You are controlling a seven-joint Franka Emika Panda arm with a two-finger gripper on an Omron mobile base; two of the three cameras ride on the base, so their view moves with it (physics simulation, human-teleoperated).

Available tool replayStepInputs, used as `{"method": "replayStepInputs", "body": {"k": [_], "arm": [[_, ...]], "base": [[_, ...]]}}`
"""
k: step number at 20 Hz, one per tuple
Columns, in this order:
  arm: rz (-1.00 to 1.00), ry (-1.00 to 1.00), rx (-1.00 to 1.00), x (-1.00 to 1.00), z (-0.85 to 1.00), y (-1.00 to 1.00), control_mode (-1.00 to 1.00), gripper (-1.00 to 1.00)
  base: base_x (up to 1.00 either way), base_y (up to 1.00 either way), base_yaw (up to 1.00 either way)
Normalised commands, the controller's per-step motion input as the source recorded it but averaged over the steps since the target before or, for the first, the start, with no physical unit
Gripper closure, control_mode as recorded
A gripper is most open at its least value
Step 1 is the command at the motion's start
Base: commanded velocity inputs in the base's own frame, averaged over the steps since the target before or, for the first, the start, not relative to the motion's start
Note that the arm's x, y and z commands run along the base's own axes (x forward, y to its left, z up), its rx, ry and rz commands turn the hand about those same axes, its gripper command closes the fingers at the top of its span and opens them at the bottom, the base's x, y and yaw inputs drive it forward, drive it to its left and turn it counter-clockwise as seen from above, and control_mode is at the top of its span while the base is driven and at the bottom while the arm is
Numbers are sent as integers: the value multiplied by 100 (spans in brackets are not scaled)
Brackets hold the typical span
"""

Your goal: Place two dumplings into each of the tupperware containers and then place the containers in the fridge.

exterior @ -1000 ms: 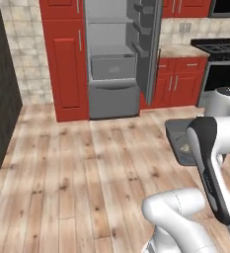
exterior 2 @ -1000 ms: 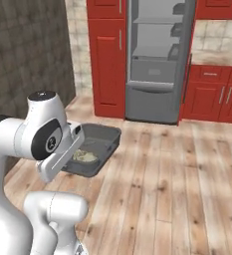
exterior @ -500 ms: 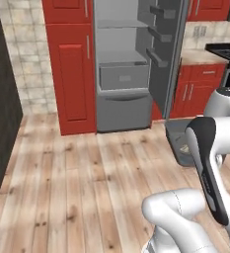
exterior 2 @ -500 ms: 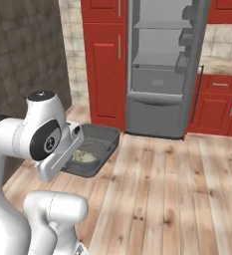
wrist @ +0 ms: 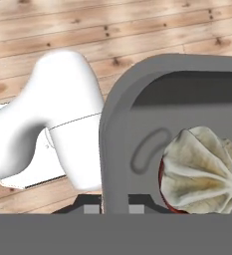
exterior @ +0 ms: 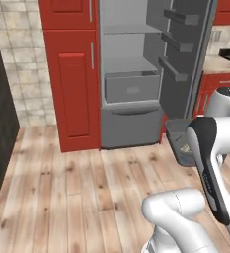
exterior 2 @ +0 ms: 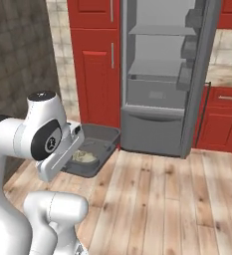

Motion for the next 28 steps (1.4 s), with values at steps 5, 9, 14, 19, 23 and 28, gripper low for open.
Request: {"method": "replayStepInputs", "body": {"k": [5,9,14,19,23,28], "arm": [[0,0,0,0,0,0,100,100],[0,0,0,0,0,0,100,100],[0,0,0,0,0,0,100,100],[0,0,0,0,0,0,100,100],[0,0,0,0,0,0,100,100],[0,0,0,0,0,0,100,100]], "base": [[100,16,0],[100,19,0],[100,4,0],[100,-1,0],[100,-6,0],[97,-32,-5]]}}
